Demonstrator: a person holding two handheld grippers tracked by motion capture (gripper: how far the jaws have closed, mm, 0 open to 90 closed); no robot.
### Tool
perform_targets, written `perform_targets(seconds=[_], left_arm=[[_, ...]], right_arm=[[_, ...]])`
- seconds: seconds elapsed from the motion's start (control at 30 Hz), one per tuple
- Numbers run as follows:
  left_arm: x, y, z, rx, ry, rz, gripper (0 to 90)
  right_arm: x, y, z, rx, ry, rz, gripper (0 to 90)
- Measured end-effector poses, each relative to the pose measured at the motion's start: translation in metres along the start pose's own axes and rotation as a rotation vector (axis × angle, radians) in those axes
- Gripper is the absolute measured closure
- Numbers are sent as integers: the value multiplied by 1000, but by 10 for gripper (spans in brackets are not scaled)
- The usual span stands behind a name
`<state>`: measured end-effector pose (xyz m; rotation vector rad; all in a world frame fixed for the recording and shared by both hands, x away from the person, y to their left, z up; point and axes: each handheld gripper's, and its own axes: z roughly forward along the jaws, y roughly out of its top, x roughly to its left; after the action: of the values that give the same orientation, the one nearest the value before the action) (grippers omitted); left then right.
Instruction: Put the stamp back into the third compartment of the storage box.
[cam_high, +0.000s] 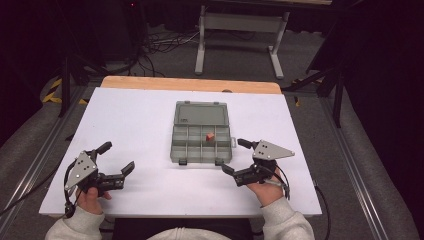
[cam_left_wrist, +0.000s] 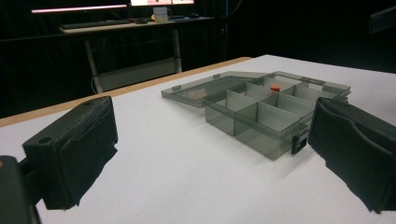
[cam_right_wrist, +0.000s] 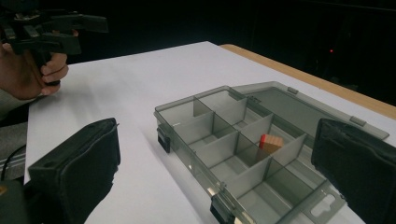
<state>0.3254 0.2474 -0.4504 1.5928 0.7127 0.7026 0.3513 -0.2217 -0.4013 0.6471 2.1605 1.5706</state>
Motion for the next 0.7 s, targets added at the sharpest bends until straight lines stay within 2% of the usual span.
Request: perform_targets(seconds=[0.1,0.27,0.43,0.57,0.67,0.7], left_arm=[[1,0,0,-7,-5,-3,24],[0,0,-1,-9,-5,-18,23],[0,0,-1,-13,-8,-11,23],[1,0,-1,-16,-9,-11,18],[0,0,-1,-22,-9,-14,17],[-1,0,-1,-22,-11,-16,17]], right_arm=[[-5,-13,-3,-17,-5,32,13],[-7,-30,-7,-45,-28,27,11],[-8,-46,-12,-70,-43,25,10],[-7,-54,-13,-58,-57,9,11],[-7,-60,-12,-46,-60,32,11],[-7,-59,-12,-53,-64,24,11]])
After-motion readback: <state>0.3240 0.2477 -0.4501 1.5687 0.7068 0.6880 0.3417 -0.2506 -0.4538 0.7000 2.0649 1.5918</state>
